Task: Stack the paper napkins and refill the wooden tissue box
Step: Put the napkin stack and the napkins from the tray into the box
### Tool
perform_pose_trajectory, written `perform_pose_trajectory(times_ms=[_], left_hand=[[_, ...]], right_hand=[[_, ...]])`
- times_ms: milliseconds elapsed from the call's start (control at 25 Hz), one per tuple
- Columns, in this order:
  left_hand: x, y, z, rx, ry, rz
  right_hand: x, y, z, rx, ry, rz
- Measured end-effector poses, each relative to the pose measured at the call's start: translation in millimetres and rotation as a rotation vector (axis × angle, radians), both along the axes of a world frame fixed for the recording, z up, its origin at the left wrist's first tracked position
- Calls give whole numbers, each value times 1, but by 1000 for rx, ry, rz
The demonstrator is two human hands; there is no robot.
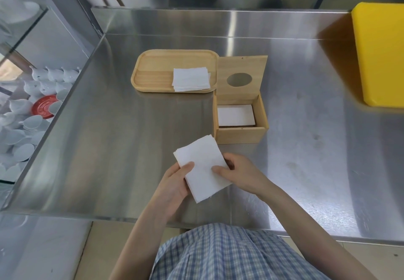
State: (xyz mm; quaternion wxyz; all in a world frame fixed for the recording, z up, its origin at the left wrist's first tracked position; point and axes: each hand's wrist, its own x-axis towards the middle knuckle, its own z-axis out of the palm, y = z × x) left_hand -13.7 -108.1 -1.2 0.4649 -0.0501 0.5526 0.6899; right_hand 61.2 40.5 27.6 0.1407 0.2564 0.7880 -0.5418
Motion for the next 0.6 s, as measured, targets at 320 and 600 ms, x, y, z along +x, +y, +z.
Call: perform_pose_trajectory(times_ms=[320, 600], left_hand=[[-13, 4, 10, 281, -69, 129], [-9, 19, 18, 360, -67, 117]], right_hand=[[1, -2, 2, -143, 15, -196], [8, -11, 2, -597, 38, -228]])
